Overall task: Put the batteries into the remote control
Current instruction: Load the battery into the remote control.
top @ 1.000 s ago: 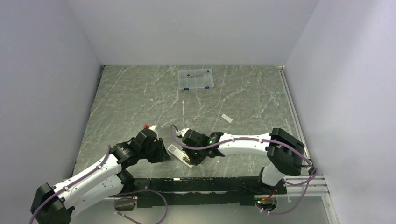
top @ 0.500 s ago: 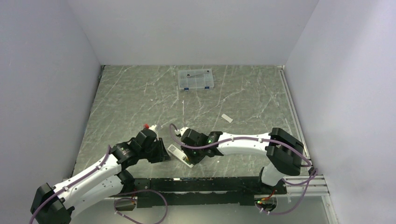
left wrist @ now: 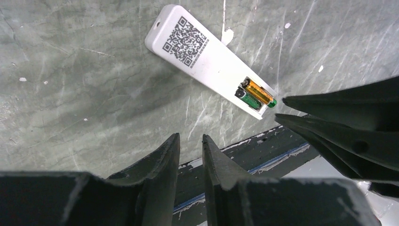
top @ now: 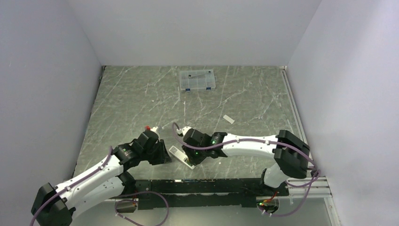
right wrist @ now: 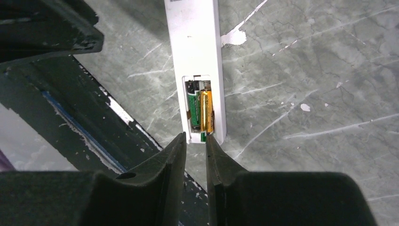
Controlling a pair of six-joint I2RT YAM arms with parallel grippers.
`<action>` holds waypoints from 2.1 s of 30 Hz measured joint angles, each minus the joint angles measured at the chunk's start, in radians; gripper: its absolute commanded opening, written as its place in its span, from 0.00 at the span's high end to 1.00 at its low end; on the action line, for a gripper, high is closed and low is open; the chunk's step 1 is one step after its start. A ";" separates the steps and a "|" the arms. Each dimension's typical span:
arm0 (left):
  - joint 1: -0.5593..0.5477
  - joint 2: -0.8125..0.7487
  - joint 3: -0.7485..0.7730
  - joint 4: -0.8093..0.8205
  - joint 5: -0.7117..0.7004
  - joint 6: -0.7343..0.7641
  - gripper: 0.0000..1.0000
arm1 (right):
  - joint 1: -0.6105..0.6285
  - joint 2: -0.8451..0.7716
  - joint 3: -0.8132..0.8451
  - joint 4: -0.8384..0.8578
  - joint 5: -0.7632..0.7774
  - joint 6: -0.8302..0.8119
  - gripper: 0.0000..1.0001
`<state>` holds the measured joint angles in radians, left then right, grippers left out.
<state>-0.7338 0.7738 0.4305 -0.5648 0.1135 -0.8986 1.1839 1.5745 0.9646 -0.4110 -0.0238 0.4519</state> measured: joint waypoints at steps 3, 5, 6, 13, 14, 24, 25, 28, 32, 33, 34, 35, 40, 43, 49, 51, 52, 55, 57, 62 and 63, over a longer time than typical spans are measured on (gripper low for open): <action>0.006 0.015 0.000 0.002 -0.008 0.006 0.67 | 0.000 -0.044 -0.020 0.001 0.001 0.014 0.75; 0.013 0.024 0.001 0.004 -0.014 0.014 0.64 | 0.000 -0.072 -0.038 0.001 0.001 0.025 0.75; 0.019 0.031 0.004 0.005 -0.017 0.020 0.63 | 0.000 -0.087 -0.048 0.001 0.001 0.031 0.75; 0.089 0.082 0.042 0.027 -0.035 0.074 0.56 | 0.000 -0.155 -0.124 0.009 0.001 0.086 0.75; 0.102 0.089 0.046 0.035 -0.035 0.083 0.56 | 0.000 -0.160 -0.137 0.017 0.001 0.098 0.75; 0.228 0.219 0.053 0.175 -0.016 0.183 0.55 | 0.000 -0.172 -0.191 0.076 0.000 0.160 0.73; 0.236 0.235 0.053 0.196 -0.008 0.190 0.55 | 0.000 -0.175 -0.193 0.080 0.000 0.164 0.73; 0.254 0.283 0.052 0.261 0.019 0.208 0.56 | 0.000 -0.192 -0.207 0.098 0.000 0.182 0.72; 0.266 0.328 0.050 0.341 0.066 0.224 0.57 | 0.000 -0.204 -0.218 0.109 0.000 0.200 0.71; 0.267 0.340 0.050 0.361 0.080 0.227 0.57 | 0.000 -0.204 -0.220 0.110 0.001 0.204 0.71; 0.268 0.350 0.050 0.375 0.092 0.229 0.57 | 0.000 -0.204 -0.221 0.110 0.001 0.210 0.70; 0.268 0.360 0.049 0.390 0.104 0.230 0.58 | 0.000 -0.204 -0.222 0.111 0.001 0.215 0.70; 0.268 0.385 0.027 0.439 0.139 0.233 0.59 | 0.000 -0.205 -0.224 0.121 0.001 0.238 0.69; 0.269 0.386 0.006 0.451 0.149 0.233 0.59 | 0.000 -0.206 -0.225 0.122 0.001 0.248 0.69; 0.269 0.371 -0.035 0.452 0.152 0.233 0.59 | 0.000 -0.206 -0.225 0.126 0.001 0.257 0.68; 0.269 0.356 -0.046 0.452 0.151 0.232 0.60 | 0.000 -0.205 -0.225 0.127 0.001 0.264 0.67; 0.269 0.349 -0.051 0.452 0.151 0.230 0.62 | 0.000 -0.204 -0.225 0.129 0.001 0.267 0.67; 0.269 0.333 -0.068 0.457 0.153 0.228 0.65 | 0.000 -0.196 -0.225 0.130 0.002 0.283 0.66; 0.270 0.327 -0.077 0.467 0.158 0.225 0.66 | 0.000 -0.193 -0.225 0.130 0.012 0.293 0.66; 0.272 0.307 -0.099 0.490 0.166 0.224 0.68 | 0.000 -0.187 -0.225 0.126 0.050 0.329 0.66; 0.272 0.301 -0.104 0.491 0.169 0.224 0.68 | 0.000 -0.186 -0.225 0.124 0.058 0.338 0.66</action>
<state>-0.4614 1.0748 0.3267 -0.0738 0.2829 -0.6746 1.1835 1.3888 0.7395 -0.2874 0.0345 0.7898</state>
